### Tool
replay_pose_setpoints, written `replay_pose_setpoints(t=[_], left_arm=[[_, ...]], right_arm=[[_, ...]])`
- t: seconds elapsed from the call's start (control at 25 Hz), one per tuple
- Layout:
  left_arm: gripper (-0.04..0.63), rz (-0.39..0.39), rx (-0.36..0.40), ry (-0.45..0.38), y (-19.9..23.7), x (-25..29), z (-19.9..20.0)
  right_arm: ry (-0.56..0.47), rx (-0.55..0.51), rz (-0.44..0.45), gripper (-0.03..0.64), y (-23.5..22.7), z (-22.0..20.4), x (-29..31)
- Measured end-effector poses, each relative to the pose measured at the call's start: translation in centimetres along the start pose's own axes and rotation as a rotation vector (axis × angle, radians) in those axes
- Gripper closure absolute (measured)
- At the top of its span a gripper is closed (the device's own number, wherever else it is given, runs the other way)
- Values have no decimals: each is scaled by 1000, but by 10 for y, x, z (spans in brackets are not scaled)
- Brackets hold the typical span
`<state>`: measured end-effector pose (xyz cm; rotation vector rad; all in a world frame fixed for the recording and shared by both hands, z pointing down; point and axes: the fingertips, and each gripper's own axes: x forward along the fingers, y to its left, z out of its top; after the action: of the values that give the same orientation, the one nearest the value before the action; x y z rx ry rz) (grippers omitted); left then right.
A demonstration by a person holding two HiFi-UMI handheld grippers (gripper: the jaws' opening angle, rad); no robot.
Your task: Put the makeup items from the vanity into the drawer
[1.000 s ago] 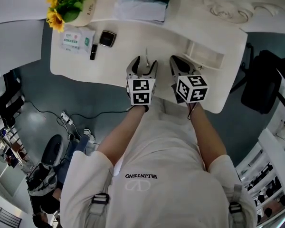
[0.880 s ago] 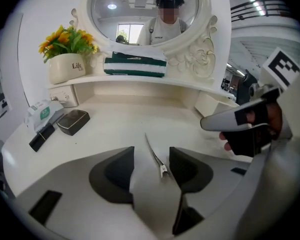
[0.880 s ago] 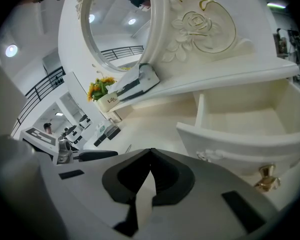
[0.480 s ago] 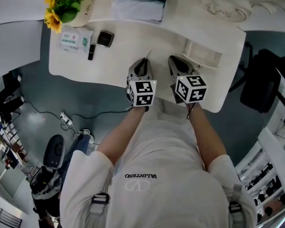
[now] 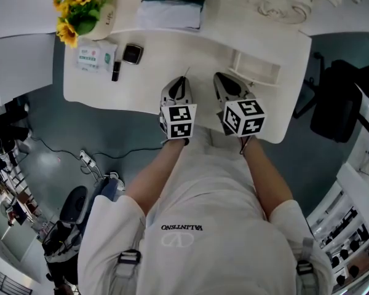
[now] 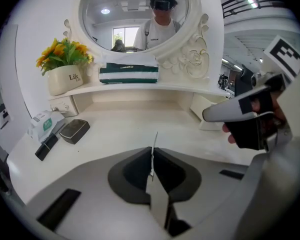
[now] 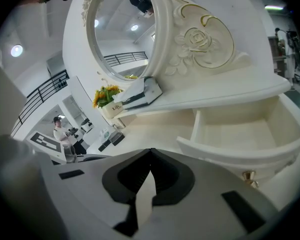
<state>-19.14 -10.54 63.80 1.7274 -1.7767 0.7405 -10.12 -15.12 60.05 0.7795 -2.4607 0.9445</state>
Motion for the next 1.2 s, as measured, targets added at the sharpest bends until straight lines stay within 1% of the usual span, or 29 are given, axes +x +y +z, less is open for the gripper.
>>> replay_pose_setpoints(t=[0.16, 0.52, 1.04, 1.2], left_arm=[[578, -25, -1, -32, -11, -9, 16], [578, -94, 23, -79, -40, -21, 49], [578, -183, 59, -127, -82, -28, 84], [578, -216, 79, -128, -100, -28, 91]], right_arm=[[-15, -1, 2, 604, 3, 6, -10], [-77, 7, -47, 604, -11, 29, -42], [-147, 48, -123, 604, -31, 40, -78], [-169, 61, -150, 604, -41, 43, -90]])
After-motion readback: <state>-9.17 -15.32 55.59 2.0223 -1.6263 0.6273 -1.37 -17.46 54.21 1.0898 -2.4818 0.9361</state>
